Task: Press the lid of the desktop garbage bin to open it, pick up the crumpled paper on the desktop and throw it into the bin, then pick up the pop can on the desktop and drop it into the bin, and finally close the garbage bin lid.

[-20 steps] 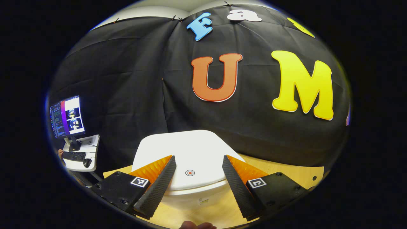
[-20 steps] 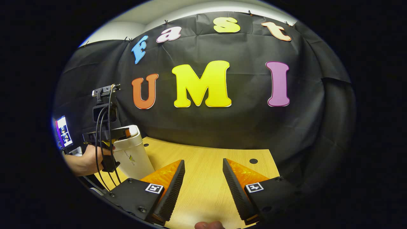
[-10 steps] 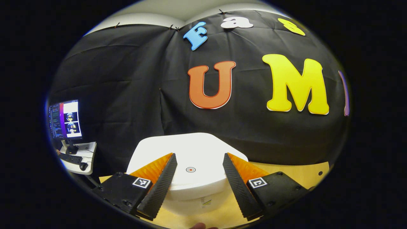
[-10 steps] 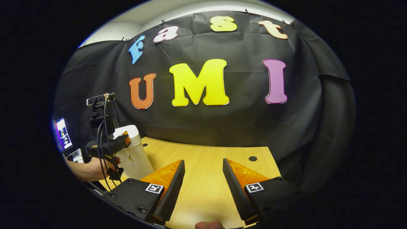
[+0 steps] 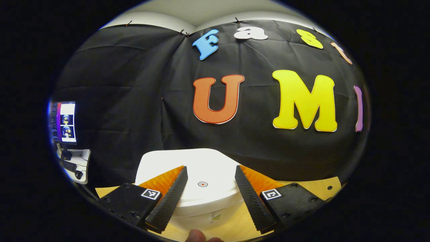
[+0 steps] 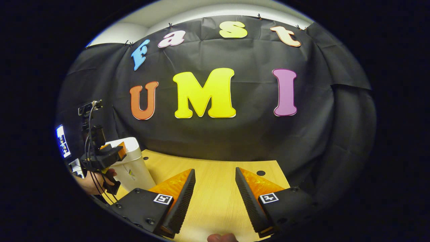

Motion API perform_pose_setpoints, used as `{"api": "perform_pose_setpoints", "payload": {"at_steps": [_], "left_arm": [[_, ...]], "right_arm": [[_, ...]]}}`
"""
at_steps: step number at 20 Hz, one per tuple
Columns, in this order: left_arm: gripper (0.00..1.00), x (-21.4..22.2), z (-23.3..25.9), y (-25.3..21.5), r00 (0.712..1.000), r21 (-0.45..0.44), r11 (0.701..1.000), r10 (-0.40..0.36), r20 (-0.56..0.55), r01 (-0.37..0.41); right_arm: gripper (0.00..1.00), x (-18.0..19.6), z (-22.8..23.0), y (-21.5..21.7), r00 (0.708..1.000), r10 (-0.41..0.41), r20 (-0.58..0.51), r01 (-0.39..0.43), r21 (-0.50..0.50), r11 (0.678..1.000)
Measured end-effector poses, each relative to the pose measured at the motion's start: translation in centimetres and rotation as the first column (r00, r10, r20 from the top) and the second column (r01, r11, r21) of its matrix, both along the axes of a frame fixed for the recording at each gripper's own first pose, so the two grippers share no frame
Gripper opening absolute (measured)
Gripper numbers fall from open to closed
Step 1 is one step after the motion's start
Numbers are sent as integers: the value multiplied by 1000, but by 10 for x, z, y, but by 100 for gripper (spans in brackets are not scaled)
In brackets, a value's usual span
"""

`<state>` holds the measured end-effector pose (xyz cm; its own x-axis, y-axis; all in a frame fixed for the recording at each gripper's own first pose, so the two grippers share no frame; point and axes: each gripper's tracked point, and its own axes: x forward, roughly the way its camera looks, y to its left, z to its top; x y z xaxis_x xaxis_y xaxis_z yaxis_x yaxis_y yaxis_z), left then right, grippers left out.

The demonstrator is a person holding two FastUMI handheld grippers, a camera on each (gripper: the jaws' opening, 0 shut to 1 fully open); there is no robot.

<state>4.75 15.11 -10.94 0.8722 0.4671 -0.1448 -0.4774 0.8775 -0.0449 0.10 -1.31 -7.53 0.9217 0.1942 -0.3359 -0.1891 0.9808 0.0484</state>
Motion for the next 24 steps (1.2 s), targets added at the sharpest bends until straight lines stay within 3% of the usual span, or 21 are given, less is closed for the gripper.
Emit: {"api": "perform_pose_setpoints", "payload": {"at_steps": [6,11,13,20,21,22,24], "left_arm": [[93,7,48,-36,977,77,977,-205,52,200],[94,-13,96,-86,914,105,920,-387,117,376],[94,-23,116,-102,889,115,900,-435,143,421],[96,-50,135,-148,827,94,848,-529,188,521],[96,-51,137,-150,824,100,845,-535,187,525],[96,-53,137,-152,825,100,845,-535,184,526],[96,-55,134,-153,828,92,847,-531,178,523]], "right_arm": [[78,6,24,1,995,-57,84,59,-25,998],[76,6,56,12,978,-96,183,103,-27,994],[80,6,68,15,968,-122,219,128,-16,992],[82,-4,89,24,946,-144,291,157,-21,987],[81,-6,91,27,943,-138,301,155,-33,987],[89,-8,92,32,943,-129,306,147,-34,989],[90,-10,95,38,940,-120,320,138,-34,990]]}}
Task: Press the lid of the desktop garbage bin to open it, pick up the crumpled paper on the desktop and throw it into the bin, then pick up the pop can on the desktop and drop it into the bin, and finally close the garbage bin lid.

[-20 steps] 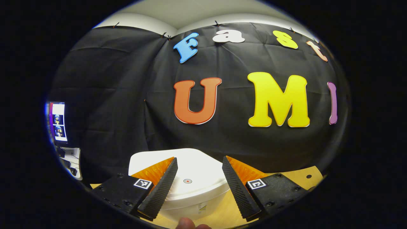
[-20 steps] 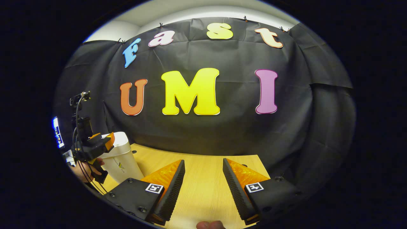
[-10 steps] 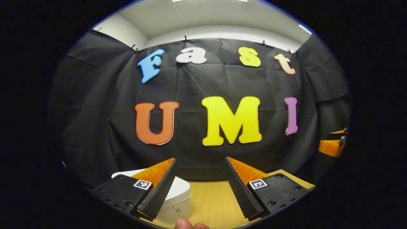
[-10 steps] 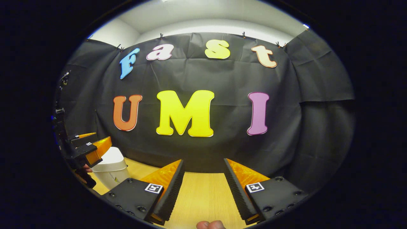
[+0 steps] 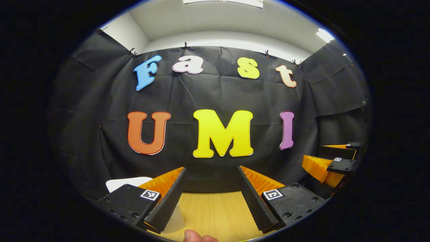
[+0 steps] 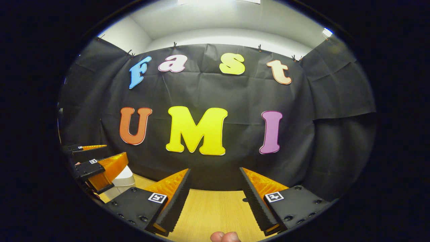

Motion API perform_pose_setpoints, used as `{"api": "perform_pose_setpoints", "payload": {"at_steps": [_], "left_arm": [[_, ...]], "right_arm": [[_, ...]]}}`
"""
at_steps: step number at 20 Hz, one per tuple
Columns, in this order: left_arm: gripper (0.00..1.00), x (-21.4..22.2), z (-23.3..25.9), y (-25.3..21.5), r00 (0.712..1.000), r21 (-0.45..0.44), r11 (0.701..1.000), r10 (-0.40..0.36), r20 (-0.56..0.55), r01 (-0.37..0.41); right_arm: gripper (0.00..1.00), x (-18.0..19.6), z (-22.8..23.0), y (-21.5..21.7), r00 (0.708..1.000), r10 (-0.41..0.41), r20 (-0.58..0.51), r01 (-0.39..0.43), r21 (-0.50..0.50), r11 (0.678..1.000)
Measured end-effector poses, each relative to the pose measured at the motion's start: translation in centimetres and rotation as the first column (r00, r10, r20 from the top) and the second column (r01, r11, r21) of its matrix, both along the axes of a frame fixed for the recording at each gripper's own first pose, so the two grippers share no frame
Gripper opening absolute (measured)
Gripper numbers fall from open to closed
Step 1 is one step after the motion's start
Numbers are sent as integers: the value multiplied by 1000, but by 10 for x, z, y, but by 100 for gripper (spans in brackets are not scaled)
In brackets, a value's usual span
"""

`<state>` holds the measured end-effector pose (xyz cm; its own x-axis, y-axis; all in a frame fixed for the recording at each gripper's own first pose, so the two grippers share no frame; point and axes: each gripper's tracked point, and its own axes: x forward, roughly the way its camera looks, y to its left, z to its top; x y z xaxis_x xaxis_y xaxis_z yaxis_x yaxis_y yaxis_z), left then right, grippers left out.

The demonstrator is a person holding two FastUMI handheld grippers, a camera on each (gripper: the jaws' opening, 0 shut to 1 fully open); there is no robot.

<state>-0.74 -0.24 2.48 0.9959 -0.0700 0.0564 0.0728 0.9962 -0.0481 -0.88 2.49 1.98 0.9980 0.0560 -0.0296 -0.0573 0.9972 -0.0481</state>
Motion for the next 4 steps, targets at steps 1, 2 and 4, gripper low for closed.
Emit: {"api": "perform_pose_setpoints", "payload": {"at_steps": [1,2,4], "left_arm": [[95,-2,0,-1,1000,-5,1000,0,-1,0],[96,-3,0,0,1000,-4,1000,2,2,-2],[96,-3,2,1,1000,2,1000,9,5,-9]], "right_arm": [[90,-1,1,-1,1000,-5,7,5,4,1000],[90,-1,2,0,1000,-8,9,8,13,1000],[90,0,1,0,1000,-18,8,18,25,1000]]}}
